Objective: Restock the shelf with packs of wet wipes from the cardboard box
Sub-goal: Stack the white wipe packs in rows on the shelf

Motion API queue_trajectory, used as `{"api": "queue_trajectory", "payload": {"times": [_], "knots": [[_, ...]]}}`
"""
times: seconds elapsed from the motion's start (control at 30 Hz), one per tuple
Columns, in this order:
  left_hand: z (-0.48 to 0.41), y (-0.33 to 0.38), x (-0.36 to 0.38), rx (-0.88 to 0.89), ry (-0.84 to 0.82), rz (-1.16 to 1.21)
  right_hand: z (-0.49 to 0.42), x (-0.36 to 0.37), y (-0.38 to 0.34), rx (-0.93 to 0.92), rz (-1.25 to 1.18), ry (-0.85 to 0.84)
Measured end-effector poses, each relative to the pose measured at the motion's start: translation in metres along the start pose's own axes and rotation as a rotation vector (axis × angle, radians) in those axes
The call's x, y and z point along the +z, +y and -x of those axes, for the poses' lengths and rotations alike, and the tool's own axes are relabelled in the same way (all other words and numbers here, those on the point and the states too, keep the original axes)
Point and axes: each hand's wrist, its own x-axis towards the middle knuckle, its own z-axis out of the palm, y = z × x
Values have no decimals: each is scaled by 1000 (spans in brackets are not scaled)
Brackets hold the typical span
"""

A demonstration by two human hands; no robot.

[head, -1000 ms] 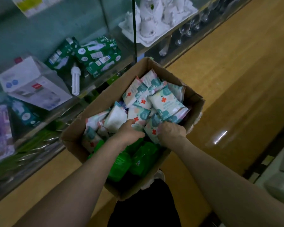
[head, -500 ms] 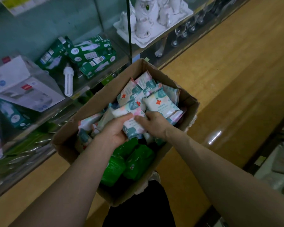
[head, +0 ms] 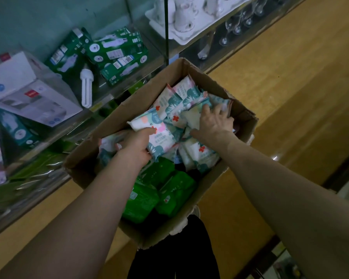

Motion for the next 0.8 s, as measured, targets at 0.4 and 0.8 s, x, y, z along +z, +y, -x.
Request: {"api": "queue_trajectory", "payload": {"times": [0.4, 0.8], "knots": [[28, 5, 16, 22, -21, -85, 54, -30, 15, -58, -562, -72], [199, 18, 133, 125, -484, -337, 207, -132, 124, 139, -736, 307]]}}
